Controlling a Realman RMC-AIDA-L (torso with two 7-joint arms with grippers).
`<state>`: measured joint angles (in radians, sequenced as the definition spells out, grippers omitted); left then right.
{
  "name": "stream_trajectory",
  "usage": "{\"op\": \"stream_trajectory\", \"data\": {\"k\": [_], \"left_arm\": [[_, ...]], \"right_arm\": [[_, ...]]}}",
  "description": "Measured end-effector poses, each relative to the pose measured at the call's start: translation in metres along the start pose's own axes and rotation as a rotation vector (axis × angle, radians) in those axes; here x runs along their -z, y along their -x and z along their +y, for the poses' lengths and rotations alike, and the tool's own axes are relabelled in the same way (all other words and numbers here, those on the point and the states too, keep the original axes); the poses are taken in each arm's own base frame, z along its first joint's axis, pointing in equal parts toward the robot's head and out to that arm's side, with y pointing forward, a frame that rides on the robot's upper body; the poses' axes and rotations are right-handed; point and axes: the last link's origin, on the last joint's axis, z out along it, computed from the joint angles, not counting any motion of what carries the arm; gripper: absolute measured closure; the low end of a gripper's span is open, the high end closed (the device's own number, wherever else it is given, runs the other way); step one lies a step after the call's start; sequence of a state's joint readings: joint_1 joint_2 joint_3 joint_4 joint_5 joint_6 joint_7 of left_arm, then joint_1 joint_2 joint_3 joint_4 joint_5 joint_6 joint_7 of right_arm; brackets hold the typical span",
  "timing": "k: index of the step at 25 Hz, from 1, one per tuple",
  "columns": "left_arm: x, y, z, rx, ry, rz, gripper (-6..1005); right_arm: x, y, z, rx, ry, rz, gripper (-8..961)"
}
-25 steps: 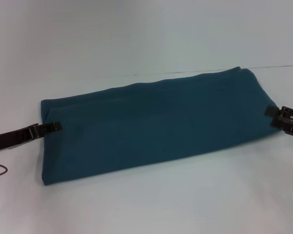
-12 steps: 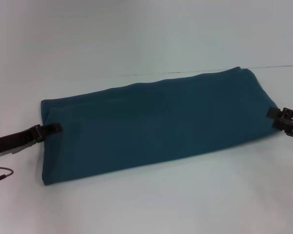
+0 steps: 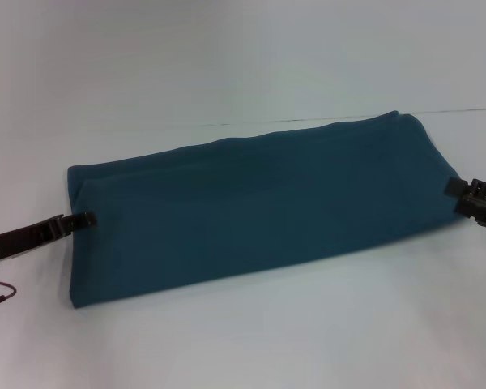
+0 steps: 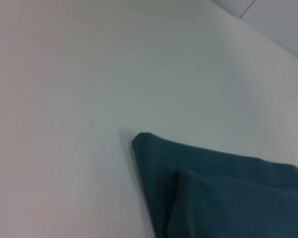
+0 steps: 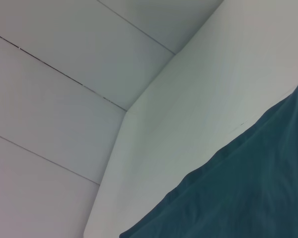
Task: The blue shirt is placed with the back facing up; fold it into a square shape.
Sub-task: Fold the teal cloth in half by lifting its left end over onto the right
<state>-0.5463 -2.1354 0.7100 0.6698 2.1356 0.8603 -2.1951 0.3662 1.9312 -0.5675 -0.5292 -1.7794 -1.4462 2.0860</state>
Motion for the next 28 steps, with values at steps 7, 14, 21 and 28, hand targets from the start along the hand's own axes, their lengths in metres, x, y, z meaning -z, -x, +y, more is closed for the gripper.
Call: {"op": "stream_trajectory", "data": {"k": [7, 14, 21, 28], "left_arm": [[0.001, 0.002, -0.002, -0.017, -0.010, -0.010, 308], [0.001, 0.003, -0.002, -0.016, -0.011, -0.011, 309], [-0.003, 0.006, 0.004, -0.016, 0.010, -0.026, 308], [-0.013, 0.014, 0.020, -0.045, 0.044, -0.072, 320]], "right_arm": [[0.000, 0.001, -0.001, 0.000, -0.006, -0.004, 165], [0.001, 0.002, -0.001, 0.001, -0.008, -0.006, 165], [0.002, 0.003, -0.001, 0.001, -0.010, -0.012, 165], [0.002, 0.003, -0.001, 0.001, -0.009, -0.012, 165]]}}
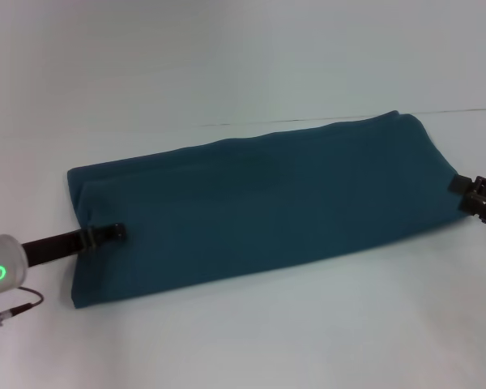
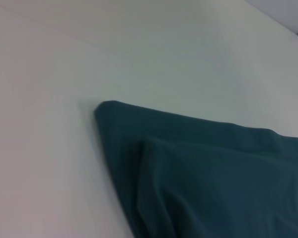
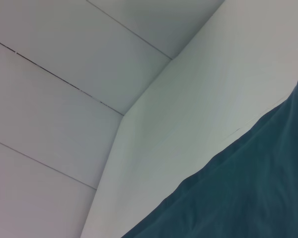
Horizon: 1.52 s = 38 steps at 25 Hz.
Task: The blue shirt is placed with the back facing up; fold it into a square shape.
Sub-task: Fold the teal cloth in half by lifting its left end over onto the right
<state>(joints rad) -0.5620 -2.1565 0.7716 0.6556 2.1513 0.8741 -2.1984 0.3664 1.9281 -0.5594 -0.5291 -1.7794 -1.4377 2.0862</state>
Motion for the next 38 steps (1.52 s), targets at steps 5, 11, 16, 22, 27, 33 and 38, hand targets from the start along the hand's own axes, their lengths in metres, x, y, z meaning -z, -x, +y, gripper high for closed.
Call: {"op": "stream_trajectory", "data": {"k": [5, 11, 16, 22, 27, 33, 38], "left_arm": [[-0.009, 0.000, 0.018, -0.010, 0.058, -0.032, 335], [-0.013, -0.007, 0.032, -0.005, 0.100, -0.045, 352], [-0.014, -0.012, 0.039, -0.018, 0.114, -0.047, 367], [-0.015, -0.013, 0.040, -0.026, 0.115, -0.048, 650], [-0.014, -0.016, 0.040, -0.033, 0.116, -0.041, 858], [-0.009, -0.023, 0.044, -0.071, 0.136, -0.030, 937], [0.003, -0.034, 0.042, -0.084, 0.152, -0.020, 936]], "right_arm": [[0.001, 0.000, 0.000, 0.000, 0.002, 0.000, 165], [0.002, 0.000, 0.000, -0.002, 0.002, -0.004, 164], [0.004, 0.001, -0.001, -0.006, 0.002, -0.015, 166], [0.006, 0.002, -0.001, -0.009, 0.000, -0.028, 169], [0.007, 0.003, -0.002, -0.011, 0.000, -0.037, 172], [0.007, 0.003, -0.002, -0.012, 0.000, -0.038, 175], [0.007, 0.003, -0.002, -0.015, 0.000, -0.038, 177]]}}
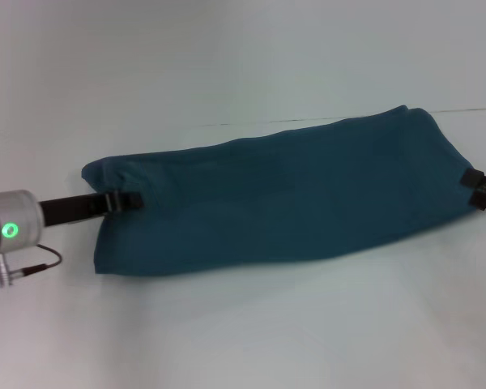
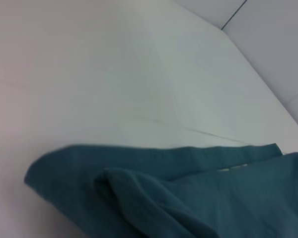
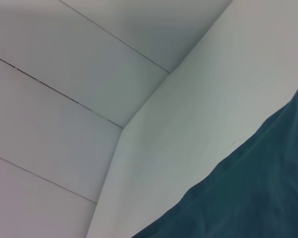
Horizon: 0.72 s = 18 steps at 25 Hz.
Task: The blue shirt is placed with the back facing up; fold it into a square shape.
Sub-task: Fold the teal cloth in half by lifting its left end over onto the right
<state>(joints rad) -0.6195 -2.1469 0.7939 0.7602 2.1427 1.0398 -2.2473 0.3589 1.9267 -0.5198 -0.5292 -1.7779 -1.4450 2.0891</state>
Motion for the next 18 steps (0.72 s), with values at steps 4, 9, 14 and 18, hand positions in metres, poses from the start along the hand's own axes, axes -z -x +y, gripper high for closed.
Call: {"op": "stream_trajectory", "data": {"k": [4, 9, 14, 18], "left_arm": [[0.016, -0.006, -0.009, 0.000, -0.013, 0.003, 936], [0.035, -0.006, -0.025, -0.001, -0.084, -0.006, 936], [0.054, -0.004, -0.047, -0.016, -0.192, -0.026, 936], [0.068, -0.006, -0.064, -0.004, -0.261, -0.015, 936]], "right_arm": [[0.000, 0.000, 0.000, -0.007, 0.000, 0.000, 179], [0.001, 0.000, 0.000, -0.011, -0.001, -0.002, 182], [0.001, -0.001, -0.001, -0.018, -0.002, -0.002, 184], [0.001, -0.003, -0.002, -0.025, -0.003, -0.002, 186]]}}
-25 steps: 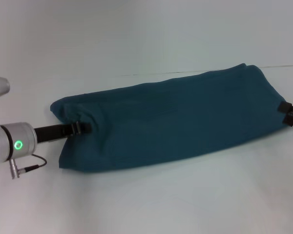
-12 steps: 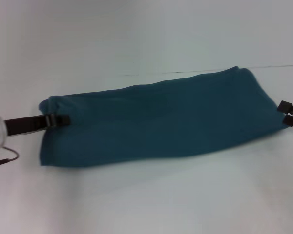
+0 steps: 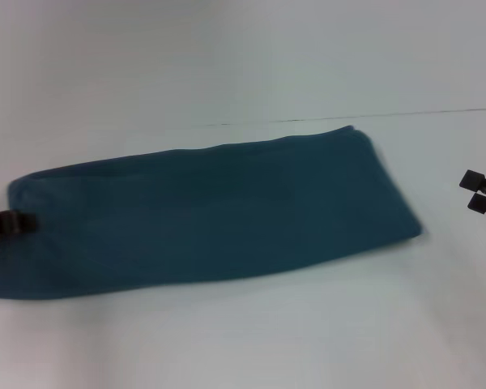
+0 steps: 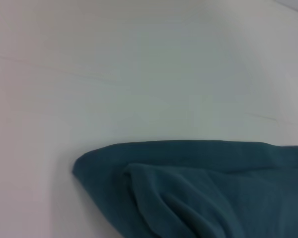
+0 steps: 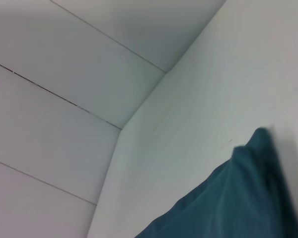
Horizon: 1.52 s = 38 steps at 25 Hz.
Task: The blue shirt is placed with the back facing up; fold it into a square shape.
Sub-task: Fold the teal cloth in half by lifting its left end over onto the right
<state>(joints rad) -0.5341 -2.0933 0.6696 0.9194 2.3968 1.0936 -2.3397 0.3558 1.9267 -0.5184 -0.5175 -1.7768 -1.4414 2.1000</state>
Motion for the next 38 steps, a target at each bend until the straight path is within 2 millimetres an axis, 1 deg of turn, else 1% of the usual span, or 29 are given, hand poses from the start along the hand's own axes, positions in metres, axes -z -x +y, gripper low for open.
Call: {"op": "stream_trajectory", "data": {"k": [5, 7, 11, 16, 20, 24, 29, 31, 34, 37, 38], "left_arm": [[0.014, -0.005, -0.020, 0.039, -0.071, 0.039, 936], [0.017, -0.006, -0.024, 0.048, -0.085, 0.049, 936], [0.019, -0.006, -0.025, 0.048, -0.085, 0.047, 936], [0.019, -0.012, -0.015, 0.050, -0.057, 0.047, 937], [0.027, -0.029, 0.002, 0.049, -0.012, 0.051, 937], [0.033, -0.048, 0.027, 0.034, 0.026, 0.029, 937], [0.037, -0.074, 0.066, -0.013, 0.064, 0.007, 937], [0.039, -0.084, 0.086, -0.038, 0.090, 0.006, 937], [0.037, -0.095, 0.112, -0.058, 0.129, -0.007, 937], [0.029, -0.102, 0.137, -0.083, 0.163, -0.026, 937], [0.029, -0.102, 0.137, -0.083, 0.163, -0.026, 937]], "right_arm": [[0.000, 0.000, 0.000, -0.001, -0.002, -0.001, 189], [0.000, 0.000, 0.000, -0.001, -0.002, -0.001, 189], [0.000, 0.000, 0.000, -0.001, 0.001, 0.001, 191], [0.000, 0.000, 0.000, 0.001, 0.000, 0.000, 194], [0.000, 0.000, 0.000, 0.000, 0.002, 0.001, 196], [0.000, 0.000, 0.001, 0.002, 0.004, 0.001, 198], [-0.003, 0.001, 0.002, 0.009, 0.009, 0.004, 200], [-0.003, 0.002, 0.003, 0.011, 0.010, 0.004, 201], [-0.004, 0.002, 0.003, 0.012, 0.011, 0.005, 203], [-0.004, 0.001, 0.003, 0.010, 0.010, 0.006, 204], [-0.004, 0.001, 0.003, 0.009, 0.009, 0.005, 205]]}}
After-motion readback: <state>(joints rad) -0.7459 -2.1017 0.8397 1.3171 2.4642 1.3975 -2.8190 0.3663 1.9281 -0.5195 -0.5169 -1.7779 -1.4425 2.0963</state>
